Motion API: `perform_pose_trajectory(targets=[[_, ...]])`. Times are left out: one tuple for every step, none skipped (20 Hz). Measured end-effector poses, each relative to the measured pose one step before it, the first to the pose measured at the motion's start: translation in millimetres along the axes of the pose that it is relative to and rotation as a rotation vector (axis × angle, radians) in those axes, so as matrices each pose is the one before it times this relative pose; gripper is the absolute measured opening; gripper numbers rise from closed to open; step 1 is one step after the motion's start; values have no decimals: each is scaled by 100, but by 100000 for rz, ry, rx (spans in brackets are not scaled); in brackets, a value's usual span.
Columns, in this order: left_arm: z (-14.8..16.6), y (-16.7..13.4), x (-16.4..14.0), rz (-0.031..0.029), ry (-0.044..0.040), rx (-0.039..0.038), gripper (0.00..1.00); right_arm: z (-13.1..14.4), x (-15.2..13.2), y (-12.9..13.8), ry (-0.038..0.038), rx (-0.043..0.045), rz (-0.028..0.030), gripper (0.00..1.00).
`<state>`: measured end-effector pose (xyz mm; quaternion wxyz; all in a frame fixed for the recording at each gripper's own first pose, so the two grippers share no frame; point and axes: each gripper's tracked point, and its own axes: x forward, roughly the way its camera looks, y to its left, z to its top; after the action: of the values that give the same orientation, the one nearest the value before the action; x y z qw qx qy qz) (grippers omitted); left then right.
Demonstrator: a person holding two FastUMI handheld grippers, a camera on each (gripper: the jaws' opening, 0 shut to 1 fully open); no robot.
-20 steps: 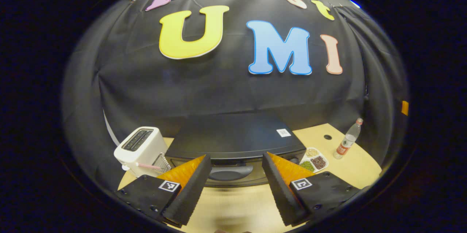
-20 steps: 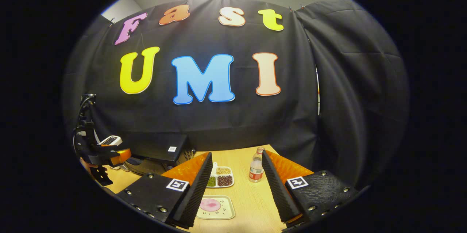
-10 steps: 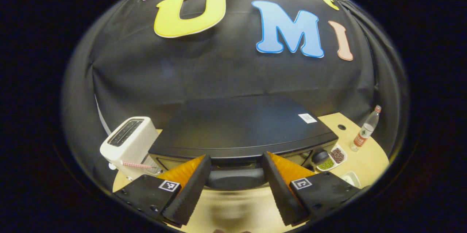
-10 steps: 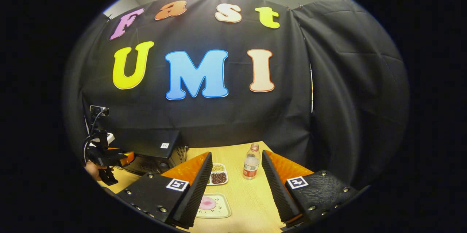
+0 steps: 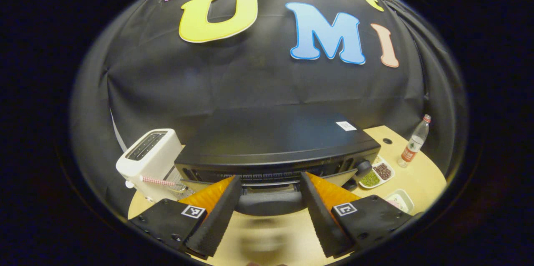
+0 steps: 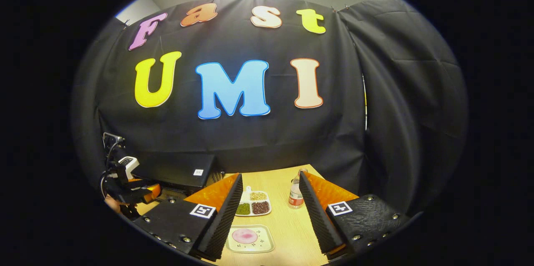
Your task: Open the electric oven with the left hand, put the food in, and close the electric oven.
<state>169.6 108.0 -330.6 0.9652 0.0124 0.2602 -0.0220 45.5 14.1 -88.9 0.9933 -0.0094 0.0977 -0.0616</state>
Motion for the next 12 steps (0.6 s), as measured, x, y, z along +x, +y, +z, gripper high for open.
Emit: perform_pose_trajectory(targets=[[-518, -98, -520, -330, -203, 984, 95, 262, -107, 254, -431, -139, 634, 83], [-728, -75, -542, -134, -226, 764, 92, 23, 9, 167, -129, -143, 656, 83], [-678, -130, -494, 35, 135, 895, 94, 123, -67, 216, 53, -172, 527, 83], [-647, -163, -512, 158, -136, 747, 95, 2, -172, 108, -34, 20, 489, 83], [-617, -119, -353, 38, 139, 629, 92, 10, -114, 118, 88, 85, 414, 83], [-646, -193, -487, -40, 96, 321, 92, -91, -80, 94, 219, 2, 226, 83], [-595, -74, -403, -70, 413, 284, 92, -85, -174, 48, 226, -134, 232, 83], [-797, -24, -266, -36, 583, 195, 95, -169, -159, 10, 139, -195, 93, 83], [-694, -3, -316, 0, 880, -37, 99, -105, -161, -30, 348, -240, -12, 83], [-722, -84, -261, 101, 877, -211, 99, -171, -164, -30, 341, -24, 12, 83], [-809, -116, 38, -198, 1610, -421, 99, -102, -144, -28, 398, 121, -54, 83], [-819, -135, -306, -343, 188, 162, 95, -255, -127, -16, 449, 155, 2, 83]])
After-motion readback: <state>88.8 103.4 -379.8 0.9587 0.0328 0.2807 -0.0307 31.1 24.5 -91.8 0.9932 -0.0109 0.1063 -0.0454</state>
